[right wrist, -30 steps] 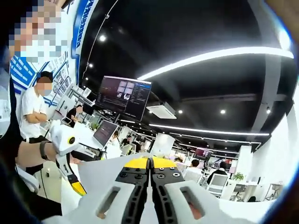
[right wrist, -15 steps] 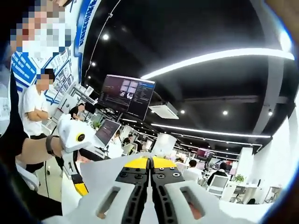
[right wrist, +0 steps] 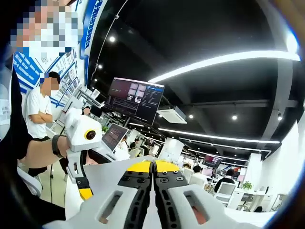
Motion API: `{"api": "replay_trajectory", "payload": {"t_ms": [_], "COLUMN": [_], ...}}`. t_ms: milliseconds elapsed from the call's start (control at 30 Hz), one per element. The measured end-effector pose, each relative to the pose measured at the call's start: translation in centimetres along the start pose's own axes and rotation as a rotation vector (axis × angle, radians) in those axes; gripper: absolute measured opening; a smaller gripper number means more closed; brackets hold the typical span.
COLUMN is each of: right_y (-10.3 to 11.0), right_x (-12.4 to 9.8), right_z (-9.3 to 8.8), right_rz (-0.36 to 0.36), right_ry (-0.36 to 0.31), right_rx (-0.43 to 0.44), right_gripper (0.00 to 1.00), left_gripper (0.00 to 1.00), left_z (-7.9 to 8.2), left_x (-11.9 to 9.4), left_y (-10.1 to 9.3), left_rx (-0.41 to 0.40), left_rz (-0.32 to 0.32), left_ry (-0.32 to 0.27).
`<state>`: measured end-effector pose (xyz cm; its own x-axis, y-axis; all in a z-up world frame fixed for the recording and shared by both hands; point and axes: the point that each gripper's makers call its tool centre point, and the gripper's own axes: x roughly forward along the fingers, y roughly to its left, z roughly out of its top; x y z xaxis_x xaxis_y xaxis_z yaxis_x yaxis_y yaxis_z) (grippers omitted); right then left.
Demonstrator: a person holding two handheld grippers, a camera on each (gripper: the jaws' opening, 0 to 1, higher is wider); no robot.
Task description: Organize the stack of printing papers by aligning and flattening the scattered papers on the table
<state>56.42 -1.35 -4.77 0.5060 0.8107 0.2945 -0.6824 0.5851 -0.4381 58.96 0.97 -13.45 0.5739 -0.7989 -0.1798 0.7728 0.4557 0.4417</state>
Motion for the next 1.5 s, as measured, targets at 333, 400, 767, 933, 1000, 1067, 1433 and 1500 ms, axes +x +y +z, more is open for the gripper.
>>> {"api": "replay_trajectory", "payload": {"t_ms": [333, 400, 767, 933, 1000, 1067, 1433, 1500], "right_y": [1.3, 1.4, 3.0, 3.9, 4.2, 4.7, 5.6, 5.6], "right_x": [0.6, 0.7, 1.2, 1.5, 1.6, 1.8, 2.1, 2.1], "right_z": [-0.3, -0.3, 0.2, 0.3, 0.4, 0.5, 0.7, 0.7], "right_rz": [0.032, 0.036, 0.083, 0.107, 0.116, 0.126, 0.146, 0.146], "right_ry": [0.016, 0.013, -0.008, -0.013, -0.018, -0.019, -0.022, -0.023], "right_rx": [-0.039, -0.038, -0.044, -0.058, -0.063, -0.070, -0.091, -0.091], "right_gripper": [0.00, 0.00, 0.00, 0.00, 0.00, 0.00, 0.00, 0.00], "left_gripper": [0.66, 0.63, 0.49, 0.45, 0.44, 0.43, 0.28, 0.25], "left_z": [1.3, 0.6, -0.7, -0.8, -0.8, -0.8, -1.0, -1.0], "left_x": [0.0, 0.2, 1.5, 1.7, 1.7, 1.8, 1.9, 1.9], "left_y": [-1.2, -1.2, -1.3, -1.6, -1.7, -1.8, -2.1, -2.1], "left_rx": [-0.055, -0.048, -0.090, -0.100, -0.098, -0.097, -0.086, -0.085], "left_rz": [-0.097, -0.109, -0.151, -0.164, -0.166, -0.169, -0.167, -0.167], "left_ry": [-0.027, 0.010, 0.063, 0.065, 0.066, 0.065, 0.058, 0.058]}}
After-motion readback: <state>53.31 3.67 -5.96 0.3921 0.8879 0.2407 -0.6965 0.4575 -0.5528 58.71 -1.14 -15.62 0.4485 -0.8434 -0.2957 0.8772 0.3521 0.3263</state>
